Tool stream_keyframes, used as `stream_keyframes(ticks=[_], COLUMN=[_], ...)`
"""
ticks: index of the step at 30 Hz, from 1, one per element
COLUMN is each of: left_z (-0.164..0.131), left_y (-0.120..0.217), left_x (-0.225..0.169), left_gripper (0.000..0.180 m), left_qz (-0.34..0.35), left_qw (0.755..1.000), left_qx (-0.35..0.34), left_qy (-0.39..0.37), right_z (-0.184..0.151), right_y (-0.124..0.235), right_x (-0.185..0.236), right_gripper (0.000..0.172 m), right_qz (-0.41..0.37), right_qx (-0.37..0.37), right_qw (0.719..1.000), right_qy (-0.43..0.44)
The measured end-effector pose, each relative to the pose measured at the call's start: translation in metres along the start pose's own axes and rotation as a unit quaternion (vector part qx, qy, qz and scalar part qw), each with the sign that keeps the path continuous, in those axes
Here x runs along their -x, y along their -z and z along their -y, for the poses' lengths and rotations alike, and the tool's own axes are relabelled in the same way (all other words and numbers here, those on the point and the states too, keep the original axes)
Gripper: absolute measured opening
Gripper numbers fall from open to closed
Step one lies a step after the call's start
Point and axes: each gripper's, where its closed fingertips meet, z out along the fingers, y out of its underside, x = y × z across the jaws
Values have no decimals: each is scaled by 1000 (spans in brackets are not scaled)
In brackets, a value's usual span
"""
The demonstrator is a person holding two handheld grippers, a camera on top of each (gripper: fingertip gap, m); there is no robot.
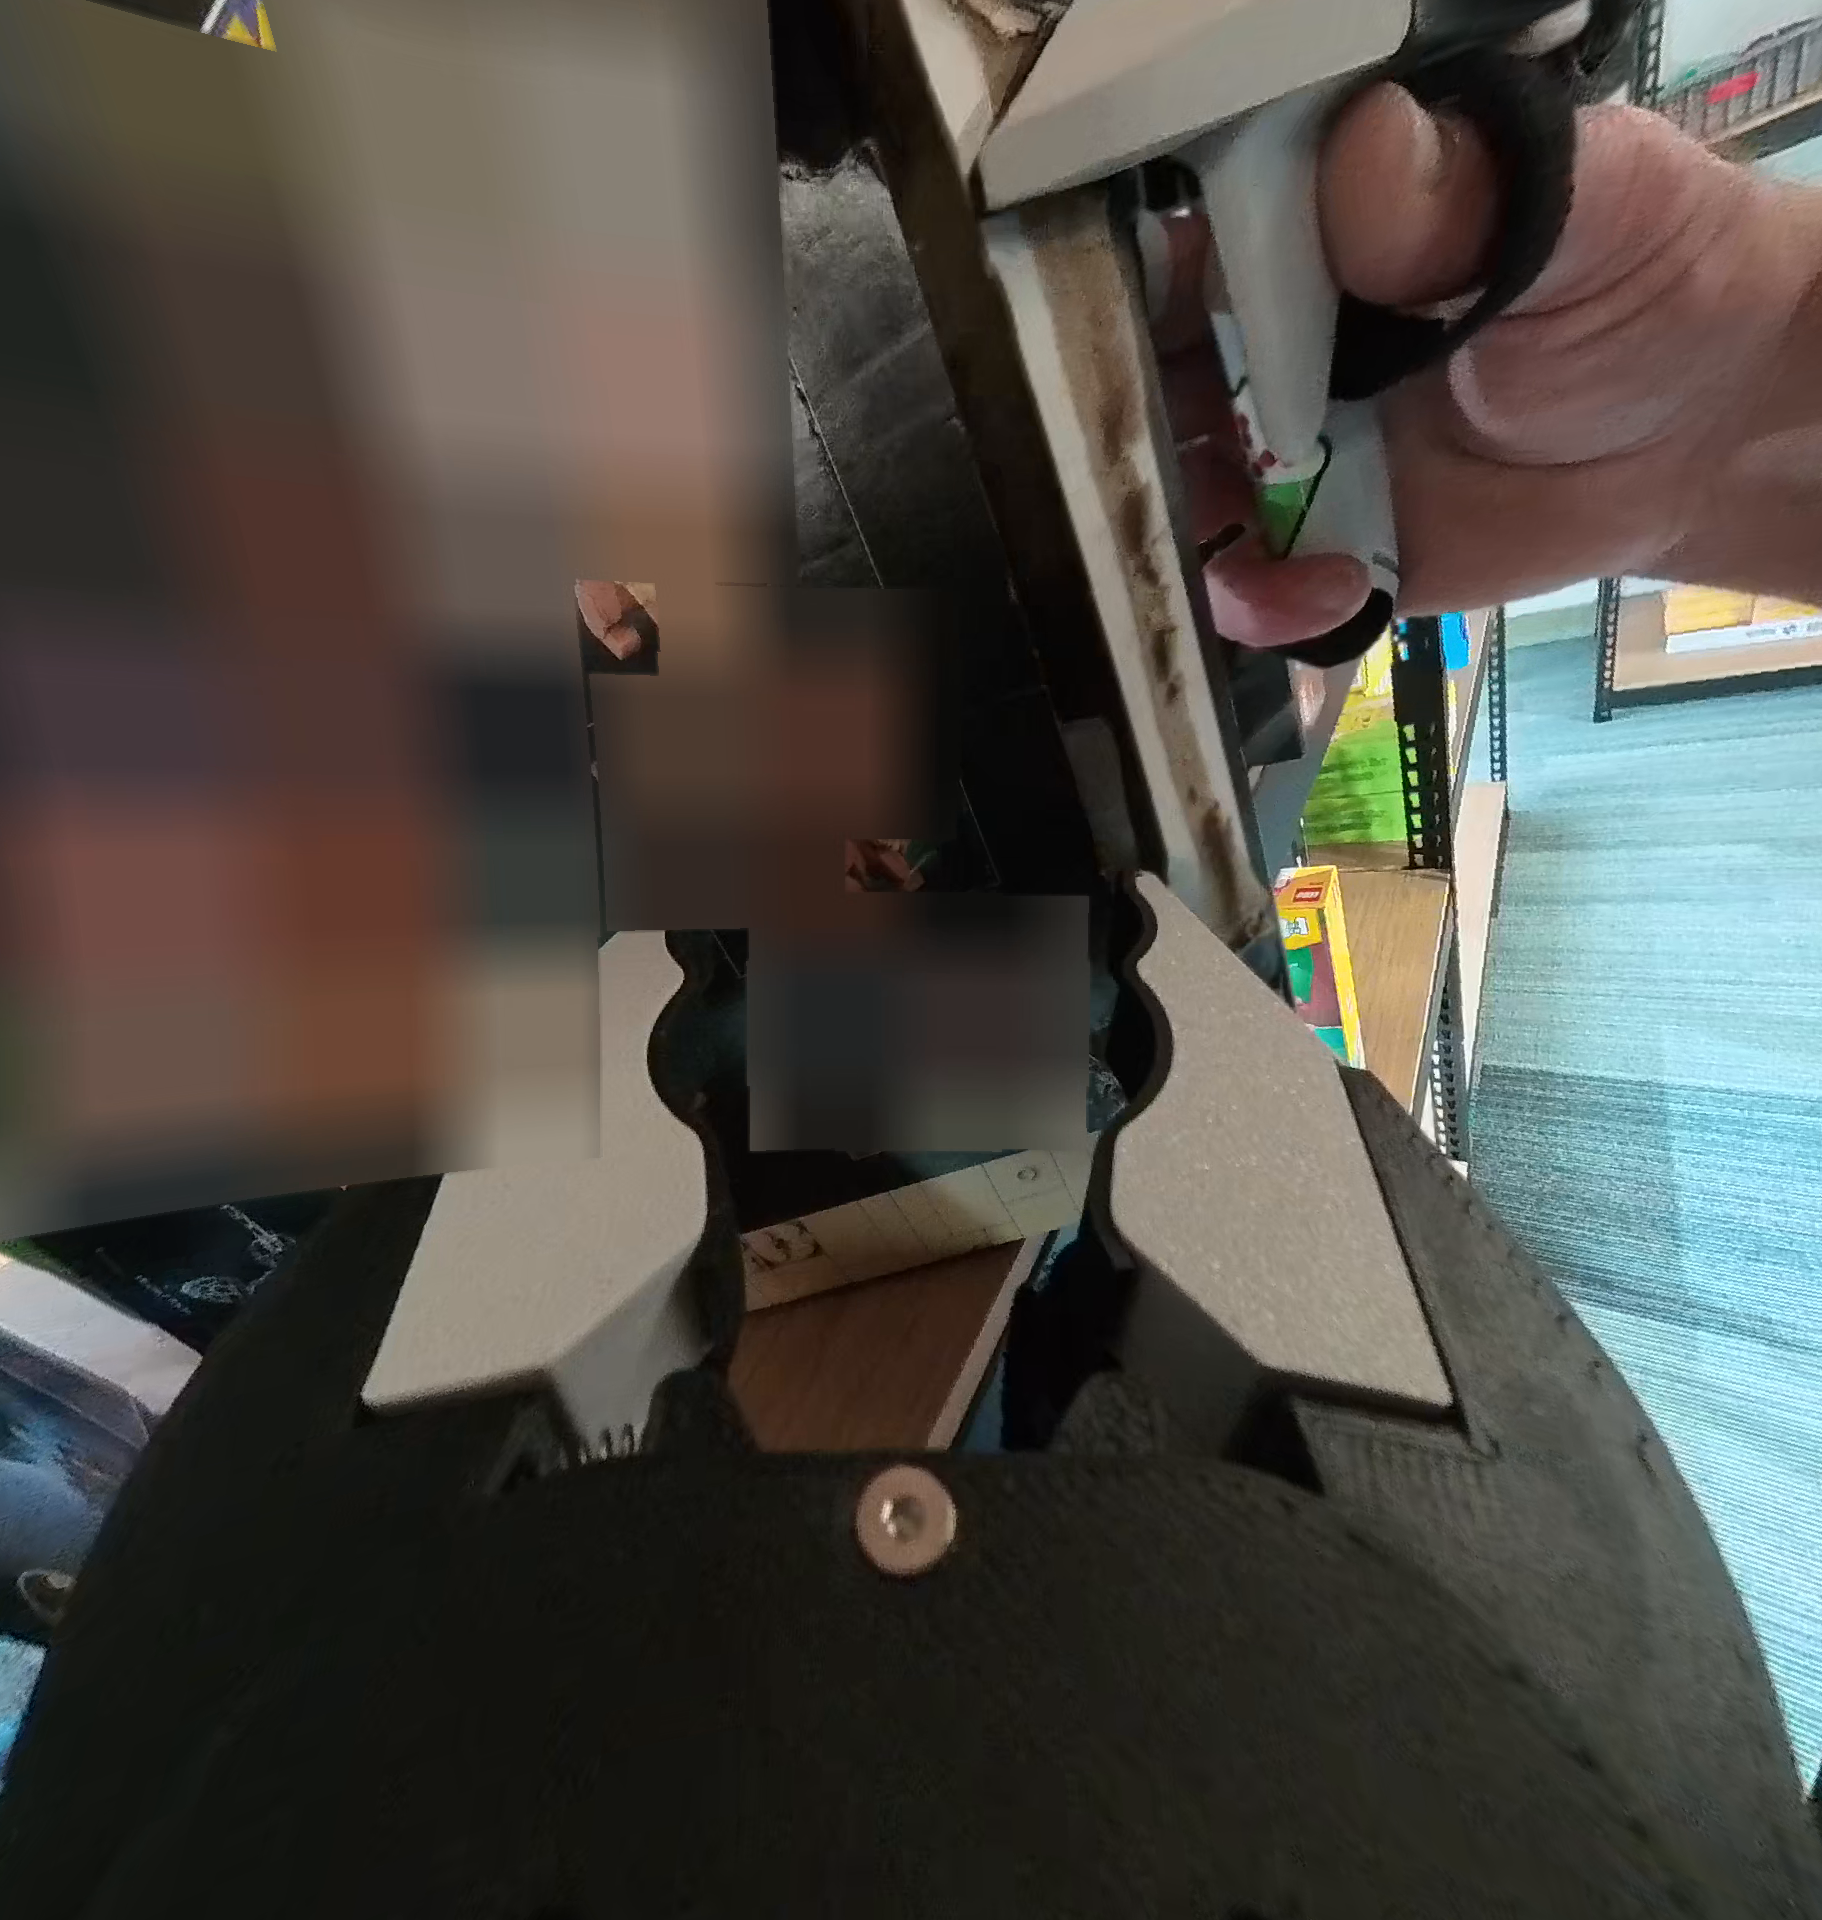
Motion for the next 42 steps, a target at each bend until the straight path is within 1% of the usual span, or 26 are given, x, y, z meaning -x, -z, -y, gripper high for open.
stream_keyframes(ticks=[1, 4, 7, 9, 13, 15, 17, 19, 20, 21, 22, 23, 25, 27, 30, 34, 37, 40, 42], left_z=[0, 0, 0, 0, -1, -1, 7, 26, 35, 41, 46, 47, 48, 49, 47, 47, 48, 48, 49], left_y=[0, -1, -1, -1, 3, 4, 9, 16, 18, 17, 15, 11, 5, 0, -2, -4, -5, -6, -7], left_x=[0, -1, -3, -3, -2, 1, 3, 10, 12, 15, 20, 25, 32, 35, 33, 33, 33, 31, 32], left_gripper=[78, 77, 77, 74, 74, 71, 70, 67, 69, 75, 79, 84, 97, 103, 100, 103, 103, 97, 97], left_qz=[-1, 2, -1, 0, -1, 2, -1, 7, 12, 21, 43, 61, 80, 88, 85, 88, 87, 88, 90], left_qw=[1000, 1000, 1000, 1000, 1000, 1000, 1000, 999, 999, 999, 998, 996, 995, 995, 996, 995, 995, 995, 995], left_qx=[1, 2, 0, 1, 0, 2, -9, -31, -40, -43, -44, -41, -34, -31, -34, -34, -32, -29, -29], left_qy=[1, -4, -6, -8, -9, -11, -15, -17, -16, -18, -29, -43, -39, -30, -23, -23, -25, -28, -29], right_z=[0, -2, -3, -2, -3, -3, -3, -3, -3, -3, -3, -3, -4, -3, -3, -4, -5, -6, -7], right_y=[1, 1, 1, -1, -4, -5, -6, -7, -8, -9, -9, -9, -9, -9, -8, -7, -4, -1, 2], right_x=[0, 0, -5, -5, -4, -5, -6, -4, -4, -4, -4, -4, -3, -4, -3, -4, -3, -7, -8], right_gripper=[93, 94, 90, 89, 88, 88, 88, 88, 88, 88, 88, 88, 88, 89, 90, 90, 93, 93, 92], right_qz=[4, 6, -10, -10, -8, -7, -6, -3, -2, -1, 0, 0, 0, 0, 9, 15, 34, 40, 42], right_qx=[5, 18, 36, 33, 32, 32, 31, 34, 34, 35, 34, 33, 33, 29, 22, 31, 38, 46, 50], right_qw=[1000, 1000, 999, 999, 999, 999, 999, 999, 999, 999, 999, 999, 999, 999, 999, 999, 998, 998, 997], right_qy=[-1, 14, 25, 28, 36, 34, 34, 36, 36, 36, 38, 36, 36, 31, 24, 30, 31, 30, 34])
